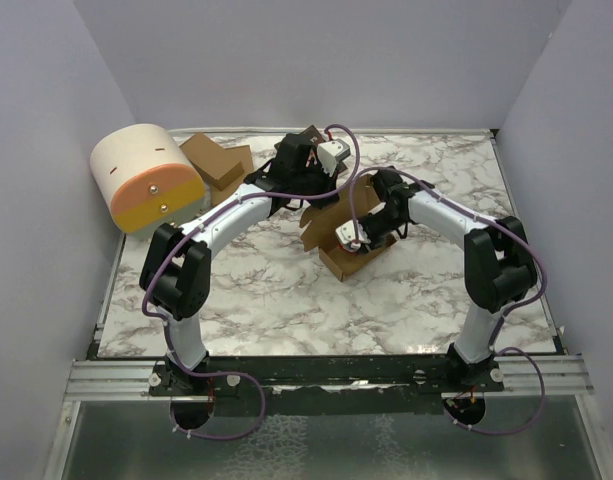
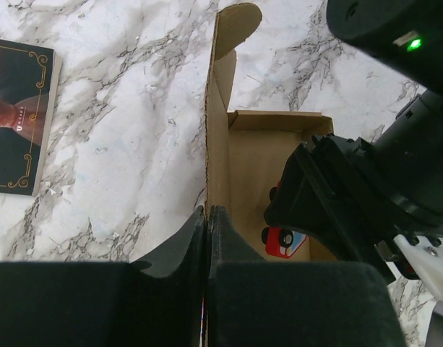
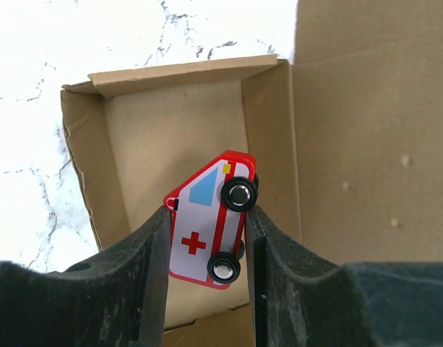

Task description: Fold the paper box

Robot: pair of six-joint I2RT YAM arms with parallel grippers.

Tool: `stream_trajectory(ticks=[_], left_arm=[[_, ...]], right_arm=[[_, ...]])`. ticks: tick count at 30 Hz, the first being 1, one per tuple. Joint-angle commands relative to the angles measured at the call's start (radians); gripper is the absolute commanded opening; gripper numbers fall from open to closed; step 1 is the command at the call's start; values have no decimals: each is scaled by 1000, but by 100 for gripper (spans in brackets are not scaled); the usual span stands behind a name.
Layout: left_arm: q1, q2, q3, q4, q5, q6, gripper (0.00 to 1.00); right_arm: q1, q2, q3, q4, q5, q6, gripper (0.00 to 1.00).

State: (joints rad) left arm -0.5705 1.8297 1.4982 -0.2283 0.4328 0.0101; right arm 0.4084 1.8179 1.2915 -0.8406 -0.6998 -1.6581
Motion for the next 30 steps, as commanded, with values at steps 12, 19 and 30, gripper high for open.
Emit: stream_trajectory(ticks=[12, 19, 30], left_arm=[[-2, 14, 31, 5, 32, 5, 3], [-2, 16, 34, 4, 32, 5, 3], [-2, 13, 30, 4, 32, 5, 3]], right_arm=[[78, 96, 79, -81, 174, -101, 25], [86, 119, 91, -98, 192, -111, 33], [86, 115, 81, -71, 189, -104, 49]])
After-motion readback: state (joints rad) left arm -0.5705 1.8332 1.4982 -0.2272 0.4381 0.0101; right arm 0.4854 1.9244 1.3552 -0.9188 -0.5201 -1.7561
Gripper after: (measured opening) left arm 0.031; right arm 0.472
